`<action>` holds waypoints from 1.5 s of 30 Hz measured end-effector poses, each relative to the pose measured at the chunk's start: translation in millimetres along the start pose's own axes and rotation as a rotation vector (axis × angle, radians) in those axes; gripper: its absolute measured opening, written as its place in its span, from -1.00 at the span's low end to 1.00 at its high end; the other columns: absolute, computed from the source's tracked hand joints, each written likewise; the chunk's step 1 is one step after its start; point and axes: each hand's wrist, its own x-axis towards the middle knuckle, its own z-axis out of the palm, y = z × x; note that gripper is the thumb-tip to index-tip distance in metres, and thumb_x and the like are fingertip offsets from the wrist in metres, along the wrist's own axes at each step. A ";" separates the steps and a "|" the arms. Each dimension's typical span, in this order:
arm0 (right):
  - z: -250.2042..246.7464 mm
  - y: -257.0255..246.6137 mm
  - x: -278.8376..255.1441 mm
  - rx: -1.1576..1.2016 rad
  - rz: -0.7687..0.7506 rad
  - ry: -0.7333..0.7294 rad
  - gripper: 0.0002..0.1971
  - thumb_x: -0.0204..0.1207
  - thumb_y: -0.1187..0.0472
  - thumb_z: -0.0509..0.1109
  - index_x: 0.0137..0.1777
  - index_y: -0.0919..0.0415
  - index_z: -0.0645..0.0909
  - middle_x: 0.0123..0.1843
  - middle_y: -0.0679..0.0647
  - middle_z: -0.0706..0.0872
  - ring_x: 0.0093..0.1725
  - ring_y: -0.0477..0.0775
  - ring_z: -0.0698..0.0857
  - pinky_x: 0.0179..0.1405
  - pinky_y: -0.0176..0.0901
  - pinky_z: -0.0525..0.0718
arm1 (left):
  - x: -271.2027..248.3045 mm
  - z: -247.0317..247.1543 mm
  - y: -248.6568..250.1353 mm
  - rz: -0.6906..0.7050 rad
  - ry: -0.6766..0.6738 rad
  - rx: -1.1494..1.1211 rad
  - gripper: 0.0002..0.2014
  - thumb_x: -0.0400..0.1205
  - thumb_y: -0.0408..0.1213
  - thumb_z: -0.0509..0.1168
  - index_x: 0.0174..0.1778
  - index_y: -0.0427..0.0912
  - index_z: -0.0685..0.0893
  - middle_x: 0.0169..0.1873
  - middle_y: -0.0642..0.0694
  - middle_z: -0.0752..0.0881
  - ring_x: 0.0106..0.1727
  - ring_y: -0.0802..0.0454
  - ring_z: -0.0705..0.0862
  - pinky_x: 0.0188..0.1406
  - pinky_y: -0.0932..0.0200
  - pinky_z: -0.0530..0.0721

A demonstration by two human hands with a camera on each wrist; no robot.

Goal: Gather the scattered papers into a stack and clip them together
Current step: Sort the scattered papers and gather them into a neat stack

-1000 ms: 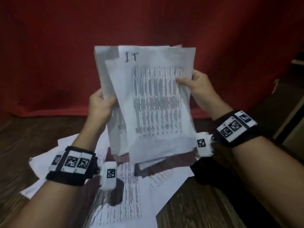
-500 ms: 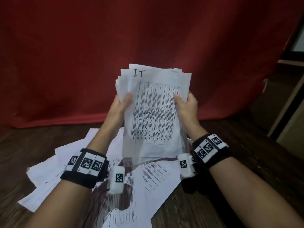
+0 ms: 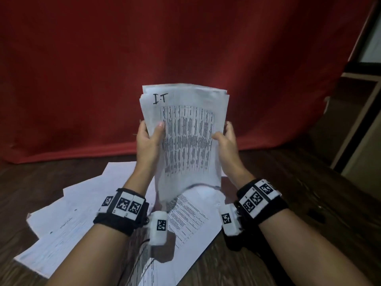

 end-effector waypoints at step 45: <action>48.3 76.7 11.4 -0.940 0.349 -0.894 -0.75 0.64 0.31 0.52 0.26 0.05 0.76 0.05 -0.05 0.88 0.01 0.08 0.85 0.04 0.05 0.84 | 10.9 -224.5 57.5 0.070 0.273 0.065 -0.92 0.68 -0.33 0.52 -0.11 -0.06 0.85 -0.05 0.10 0.93 0.02 0.30 0.88 0.26 0.21 0.81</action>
